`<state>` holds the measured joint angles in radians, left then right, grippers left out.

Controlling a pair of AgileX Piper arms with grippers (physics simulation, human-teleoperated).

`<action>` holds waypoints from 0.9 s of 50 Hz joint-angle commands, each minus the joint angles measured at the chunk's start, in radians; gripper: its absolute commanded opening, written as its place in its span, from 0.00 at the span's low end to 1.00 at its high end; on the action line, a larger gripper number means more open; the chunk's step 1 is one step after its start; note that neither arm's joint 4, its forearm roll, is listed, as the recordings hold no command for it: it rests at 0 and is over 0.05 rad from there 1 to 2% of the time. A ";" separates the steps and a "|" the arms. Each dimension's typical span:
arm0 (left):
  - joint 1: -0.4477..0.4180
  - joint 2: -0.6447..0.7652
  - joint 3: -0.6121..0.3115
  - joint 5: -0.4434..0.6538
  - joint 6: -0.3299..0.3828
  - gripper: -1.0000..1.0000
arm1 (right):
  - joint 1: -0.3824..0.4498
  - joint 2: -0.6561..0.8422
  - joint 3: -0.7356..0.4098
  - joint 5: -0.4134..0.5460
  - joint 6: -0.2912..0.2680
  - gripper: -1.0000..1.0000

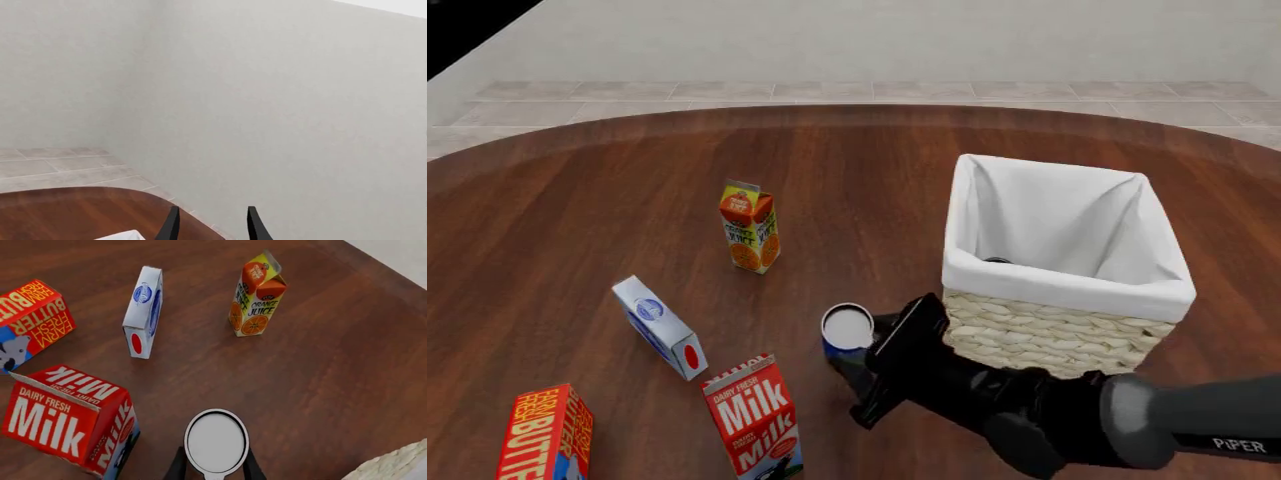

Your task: Pick up the alphabet soup and the tomato sauce, and put them in the basket.

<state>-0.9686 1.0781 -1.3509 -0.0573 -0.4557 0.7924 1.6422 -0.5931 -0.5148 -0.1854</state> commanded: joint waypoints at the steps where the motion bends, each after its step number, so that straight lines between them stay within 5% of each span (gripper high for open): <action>1: -0.006 0.001 -0.001 -0.001 -0.001 1.00 | -0.008 -0.134 0.021 0.049 -0.008 0.00; 45: -0.013 -0.015 -0.003 -0.007 -0.006 1.00 | 0.020 -0.528 0.008 0.253 -0.090 0.00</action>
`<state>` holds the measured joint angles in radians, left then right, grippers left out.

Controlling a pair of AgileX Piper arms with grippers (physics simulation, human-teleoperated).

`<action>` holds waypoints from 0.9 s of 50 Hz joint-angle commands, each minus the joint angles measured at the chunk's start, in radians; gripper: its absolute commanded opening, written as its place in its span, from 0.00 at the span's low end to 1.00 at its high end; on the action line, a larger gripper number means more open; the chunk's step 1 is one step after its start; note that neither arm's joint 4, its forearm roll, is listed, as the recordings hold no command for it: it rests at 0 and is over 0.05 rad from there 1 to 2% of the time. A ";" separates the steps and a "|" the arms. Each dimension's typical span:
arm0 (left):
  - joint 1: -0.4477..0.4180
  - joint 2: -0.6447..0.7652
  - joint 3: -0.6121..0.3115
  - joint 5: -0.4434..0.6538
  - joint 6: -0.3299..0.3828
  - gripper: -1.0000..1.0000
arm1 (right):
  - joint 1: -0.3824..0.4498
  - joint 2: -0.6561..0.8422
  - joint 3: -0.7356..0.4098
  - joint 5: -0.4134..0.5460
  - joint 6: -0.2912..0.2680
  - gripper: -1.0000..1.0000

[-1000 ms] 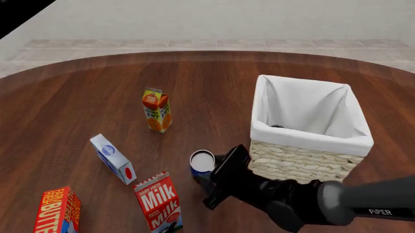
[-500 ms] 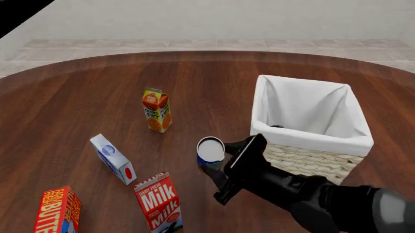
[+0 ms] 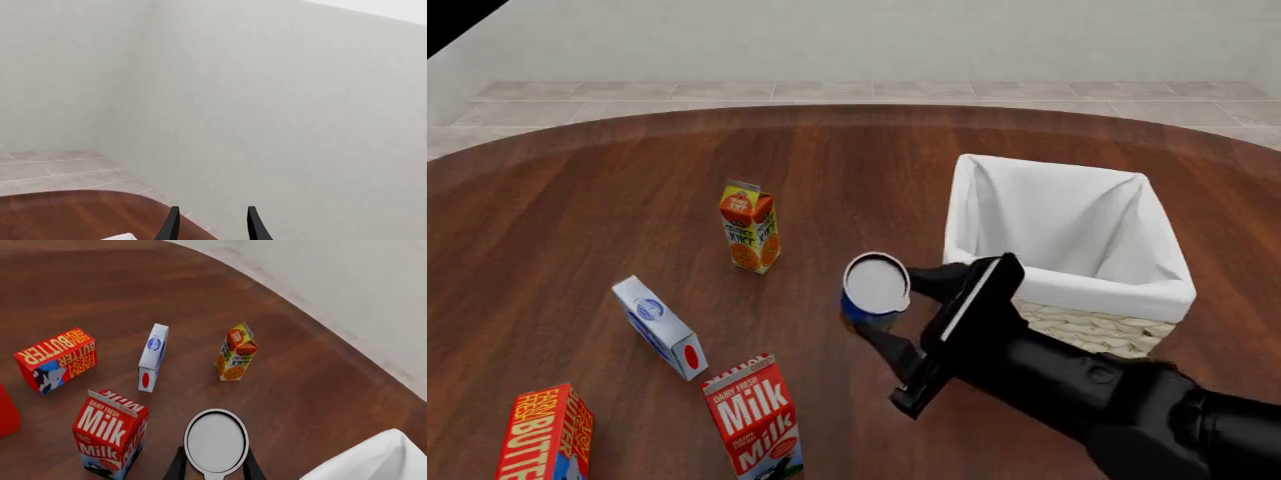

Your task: Pick up the alphabet soup and the tomato sauce, and put them in the basket.

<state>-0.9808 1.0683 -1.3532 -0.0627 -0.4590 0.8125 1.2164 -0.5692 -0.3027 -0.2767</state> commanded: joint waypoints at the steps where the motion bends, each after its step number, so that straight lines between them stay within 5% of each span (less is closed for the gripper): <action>1: -0.001 -0.006 -0.002 0.000 -0.002 1.00 | -0.005 -0.115 -0.017 0.045 -0.001 0.00; 45: 0.011 -0.028 0.003 -0.019 -0.010 1.00 | -0.079 -0.385 -0.116 0.216 -0.057 0.00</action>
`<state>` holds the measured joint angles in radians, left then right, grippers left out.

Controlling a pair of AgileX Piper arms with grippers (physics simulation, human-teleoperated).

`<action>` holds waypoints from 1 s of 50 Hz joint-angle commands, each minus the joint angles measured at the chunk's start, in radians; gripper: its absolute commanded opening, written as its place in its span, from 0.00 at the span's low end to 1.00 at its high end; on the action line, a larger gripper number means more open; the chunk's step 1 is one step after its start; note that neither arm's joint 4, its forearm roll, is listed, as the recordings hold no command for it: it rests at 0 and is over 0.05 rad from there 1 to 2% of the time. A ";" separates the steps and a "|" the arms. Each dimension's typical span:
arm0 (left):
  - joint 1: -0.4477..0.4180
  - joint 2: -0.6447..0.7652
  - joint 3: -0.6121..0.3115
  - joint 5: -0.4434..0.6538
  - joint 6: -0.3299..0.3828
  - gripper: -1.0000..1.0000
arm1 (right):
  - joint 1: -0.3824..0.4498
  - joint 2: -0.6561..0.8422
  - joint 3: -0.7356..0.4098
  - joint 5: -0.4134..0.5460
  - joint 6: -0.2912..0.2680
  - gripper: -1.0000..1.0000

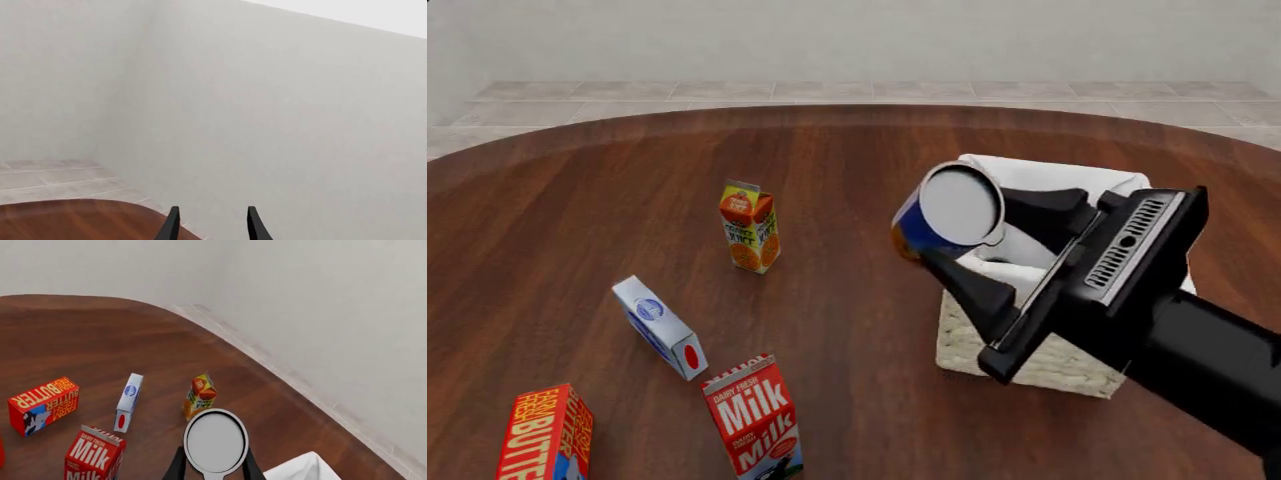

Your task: Pick up the alphabet soup and the tomato sauce, and put them in the basket.

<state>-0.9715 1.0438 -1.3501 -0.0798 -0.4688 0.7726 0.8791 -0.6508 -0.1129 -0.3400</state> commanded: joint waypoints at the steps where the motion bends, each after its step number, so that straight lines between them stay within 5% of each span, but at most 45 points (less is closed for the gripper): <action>1: 0.002 -0.004 0.000 -0.002 -0.001 1.00 | -0.042 -0.051 -0.037 0.031 0.009 0.00; 27: -0.009 0.003 0.000 -0.006 -0.004 1.00 | -0.277 -0.161 -0.057 0.165 0.024 0.00; 50: -0.006 -0.002 0.002 -0.004 -0.002 1.00 | -0.364 -0.134 -0.061 0.235 0.036 0.00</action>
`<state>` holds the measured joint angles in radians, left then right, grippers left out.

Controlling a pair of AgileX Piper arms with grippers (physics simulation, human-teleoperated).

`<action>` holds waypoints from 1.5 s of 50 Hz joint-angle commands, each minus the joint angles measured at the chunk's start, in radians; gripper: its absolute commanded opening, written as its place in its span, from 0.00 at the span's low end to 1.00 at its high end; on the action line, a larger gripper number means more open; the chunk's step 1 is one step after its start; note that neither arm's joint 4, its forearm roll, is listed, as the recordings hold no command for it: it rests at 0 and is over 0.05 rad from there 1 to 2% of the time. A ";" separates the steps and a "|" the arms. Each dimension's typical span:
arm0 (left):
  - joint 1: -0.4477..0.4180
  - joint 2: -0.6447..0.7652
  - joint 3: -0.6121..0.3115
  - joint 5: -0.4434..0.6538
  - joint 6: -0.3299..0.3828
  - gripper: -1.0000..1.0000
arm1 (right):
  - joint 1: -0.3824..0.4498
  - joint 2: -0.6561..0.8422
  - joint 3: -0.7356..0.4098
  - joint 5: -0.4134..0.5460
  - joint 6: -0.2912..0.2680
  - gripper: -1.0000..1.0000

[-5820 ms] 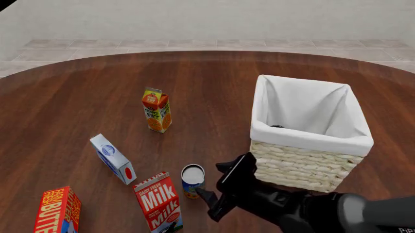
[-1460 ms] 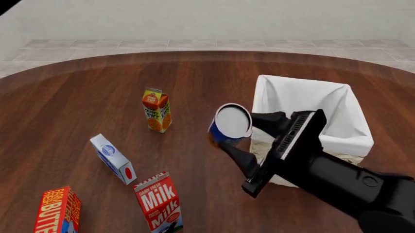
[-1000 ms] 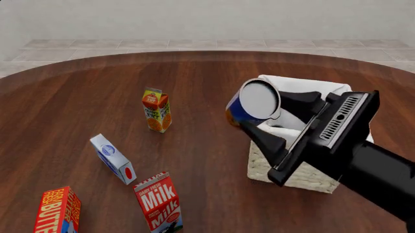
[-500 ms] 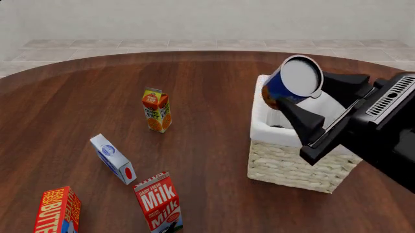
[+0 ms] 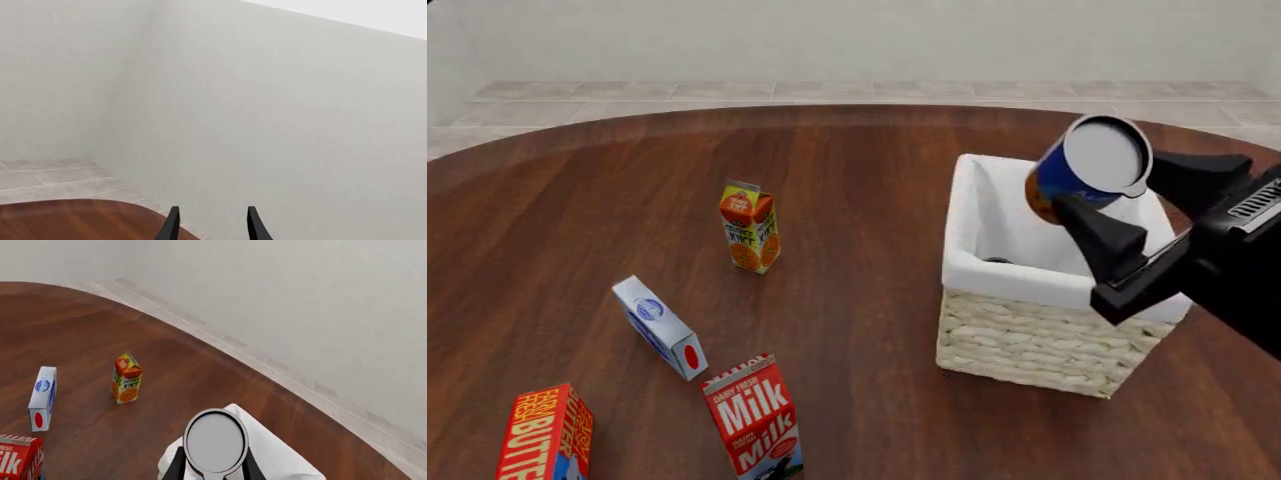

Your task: Pick up the alphabet soup and the tomato sauce, and put them in the basket.

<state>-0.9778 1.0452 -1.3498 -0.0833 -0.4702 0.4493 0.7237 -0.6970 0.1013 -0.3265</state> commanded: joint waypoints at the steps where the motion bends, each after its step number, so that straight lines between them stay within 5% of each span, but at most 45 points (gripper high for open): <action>1: 0.000 -0.004 0.002 0.000 0.002 1.00 | -0.048 0.021 -0.016 0.021 0.022 0.00; 26: -0.007 -0.010 0.018 -0.009 0.001 1.00 | -0.087 0.189 -0.113 0.096 0.087 0.00; 38: -0.010 -0.008 0.025 -0.017 -0.006 1.00 | -0.156 0.231 -0.130 0.126 0.080 0.00; 42: -0.012 -0.010 0.027 -0.018 -0.006 1.00 | -0.180 0.259 -0.137 0.136 0.115 0.00; 75: -0.010 -0.009 0.051 -0.044 -0.023 1.00 | -0.216 0.432 -0.129 0.132 0.107 0.00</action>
<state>-0.9878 1.0351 -1.3054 -0.1191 -0.4876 0.2407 1.1068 -0.8130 0.2354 -0.2470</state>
